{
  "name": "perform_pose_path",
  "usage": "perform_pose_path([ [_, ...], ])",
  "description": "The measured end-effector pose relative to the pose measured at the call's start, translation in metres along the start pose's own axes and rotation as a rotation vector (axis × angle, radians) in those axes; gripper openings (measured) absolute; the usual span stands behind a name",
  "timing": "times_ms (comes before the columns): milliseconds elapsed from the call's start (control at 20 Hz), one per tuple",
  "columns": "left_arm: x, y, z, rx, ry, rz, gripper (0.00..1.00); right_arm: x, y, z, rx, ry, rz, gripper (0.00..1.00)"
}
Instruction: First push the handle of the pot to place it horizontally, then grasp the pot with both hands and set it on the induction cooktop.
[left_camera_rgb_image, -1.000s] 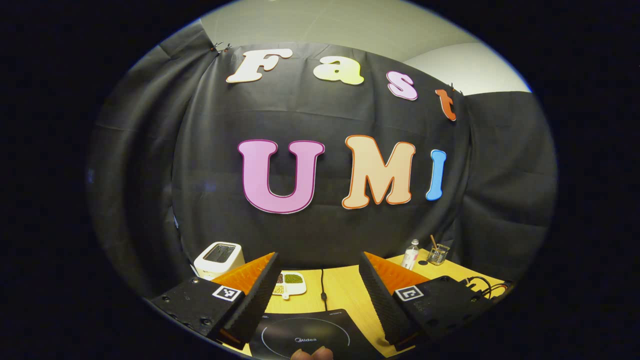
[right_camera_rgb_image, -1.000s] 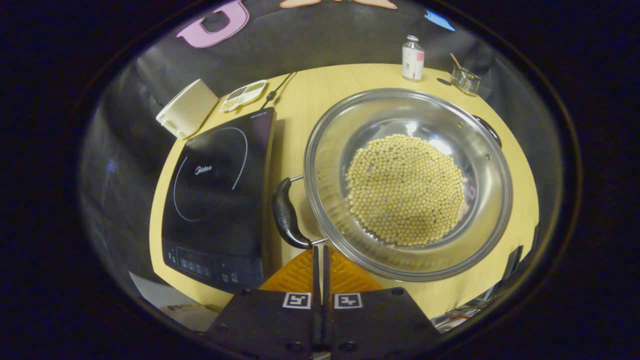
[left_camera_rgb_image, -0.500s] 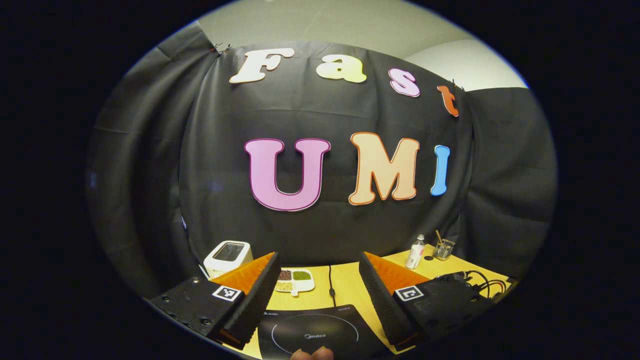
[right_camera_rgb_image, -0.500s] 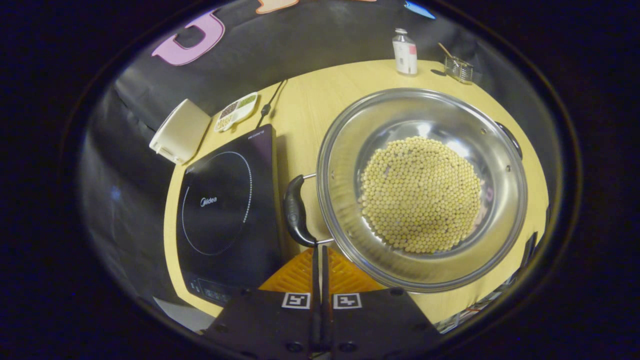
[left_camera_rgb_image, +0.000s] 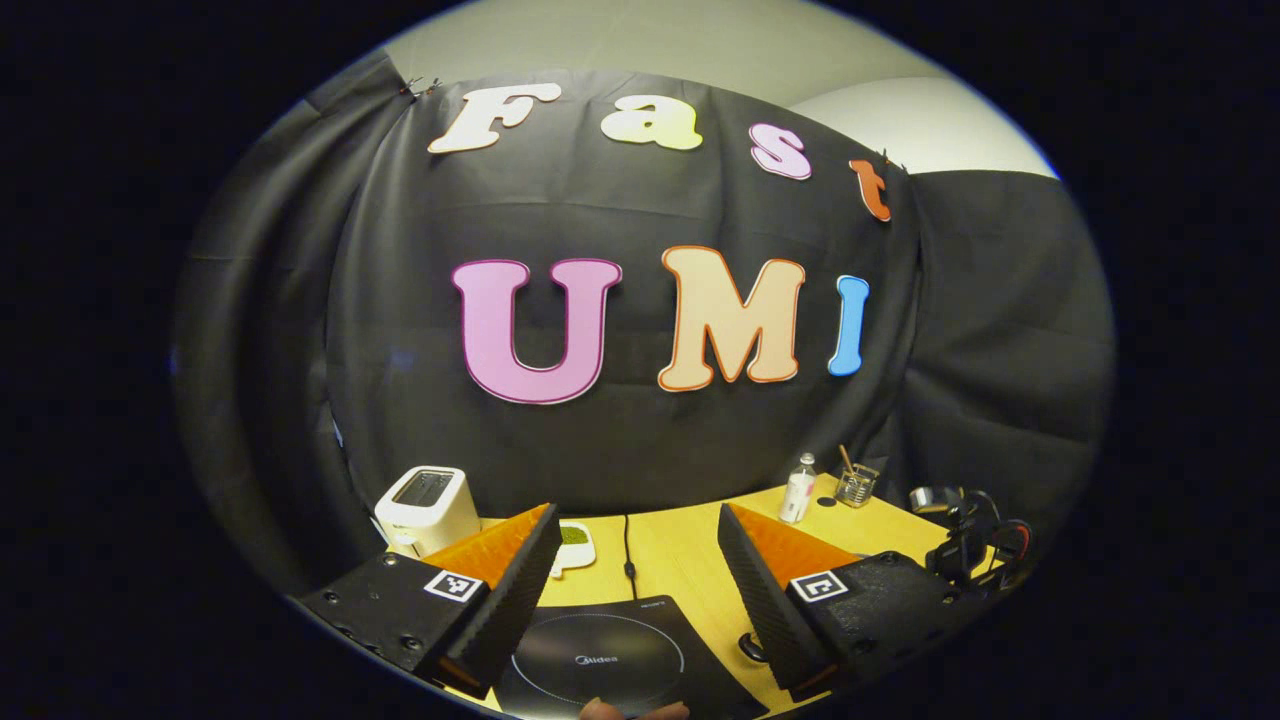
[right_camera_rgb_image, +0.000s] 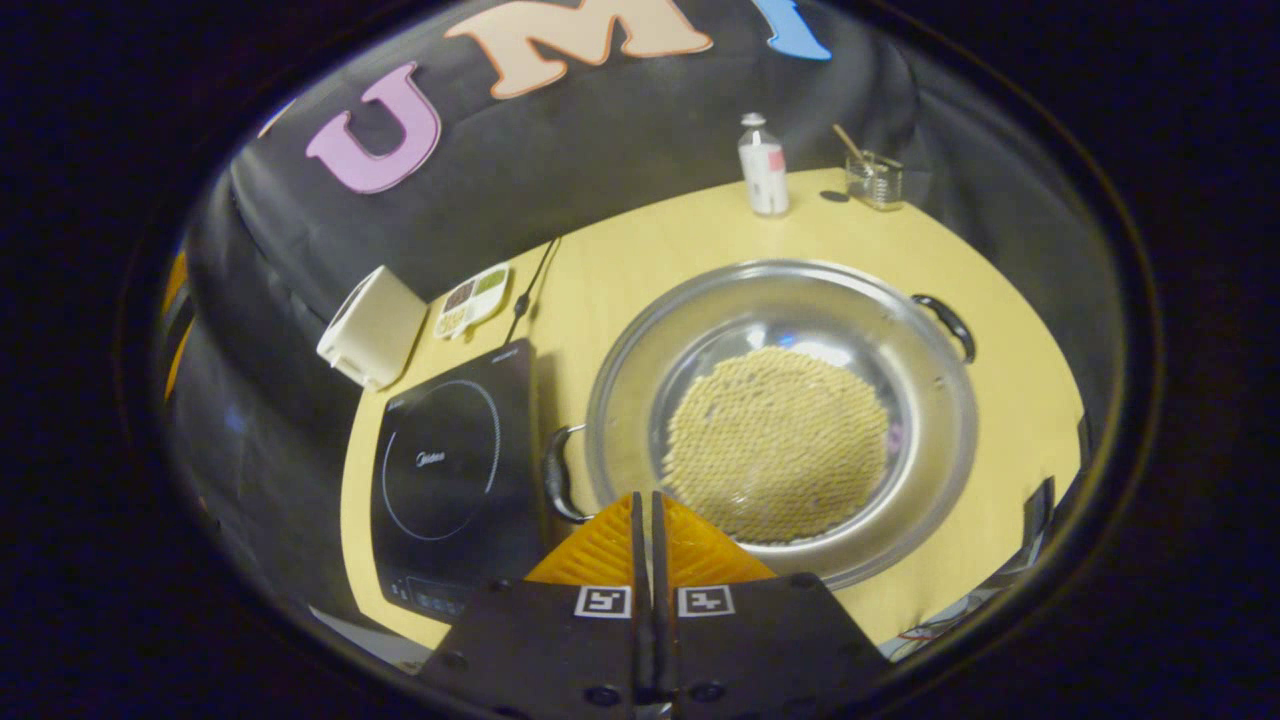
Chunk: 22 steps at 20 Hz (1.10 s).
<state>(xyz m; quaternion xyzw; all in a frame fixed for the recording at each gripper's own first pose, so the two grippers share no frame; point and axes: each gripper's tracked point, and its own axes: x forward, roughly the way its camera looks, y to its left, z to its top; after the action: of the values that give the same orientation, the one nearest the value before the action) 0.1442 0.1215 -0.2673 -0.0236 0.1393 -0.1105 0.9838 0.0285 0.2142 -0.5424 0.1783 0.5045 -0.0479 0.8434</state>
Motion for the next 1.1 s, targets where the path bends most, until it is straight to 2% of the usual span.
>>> perform_pose_path([
  [100,0.0,-0.016,-0.009,-0.017,0.038,-0.02,0.96,-0.008,-0.028,0.02,-0.002,-0.055,-0.044,0.07],
  [150,0.001,-0.025,-0.016,-0.022,0.053,-0.032,0.96,-0.011,-0.044,0.03,-0.006,-0.078,-0.066,0.02],
  [200,0.001,-0.033,-0.021,-0.018,0.066,-0.044,0.96,-0.014,-0.058,0.037,-0.015,-0.095,-0.087,0.17],
  [250,0.002,-0.041,-0.026,-0.003,0.083,-0.052,0.96,-0.016,-0.073,0.044,-0.028,-0.104,-0.101,0.17],
  [300,0.003,-0.046,-0.033,0.016,0.103,-0.054,0.95,-0.016,-0.083,0.052,-0.042,-0.113,-0.109,0.26],
  [350,0.005,-0.052,-0.04,0.028,0.123,-0.053,0.95,-0.017,-0.096,0.061,-0.057,-0.122,-0.117,0.29],
  [400,0.006,-0.058,-0.046,0.03,0.142,-0.048,0.95,-0.016,-0.107,0.068,-0.073,-0.126,-0.123,0.39],
  [550,0.009,-0.078,-0.074,-0.018,0.231,-0.027,0.95,-0.015,-0.136,0.092,-0.132,-0.147,-0.134,0.49],
  [600,0.01,-0.084,-0.085,-0.035,0.264,-0.017,0.96,-0.011,-0.147,0.1,-0.161,-0.152,-0.142,0.58],
  [700,0.012,-0.095,-0.109,-0.062,0.336,0.015,0.95,-0.005,-0.164,0.108,-0.214,-0.151,-0.147,0.65],
  [850,0.019,-0.11,-0.14,-0.067,0.398,0.062,0.96,0.01,-0.184,0.119,-0.273,-0.145,-0.141,0.67],
  [1100,0.026,-0.121,-0.188,-0.083,0.497,0.132,0.96,0.037,-0.197,0.125,-0.309,-0.109,-0.074,0.69],
])
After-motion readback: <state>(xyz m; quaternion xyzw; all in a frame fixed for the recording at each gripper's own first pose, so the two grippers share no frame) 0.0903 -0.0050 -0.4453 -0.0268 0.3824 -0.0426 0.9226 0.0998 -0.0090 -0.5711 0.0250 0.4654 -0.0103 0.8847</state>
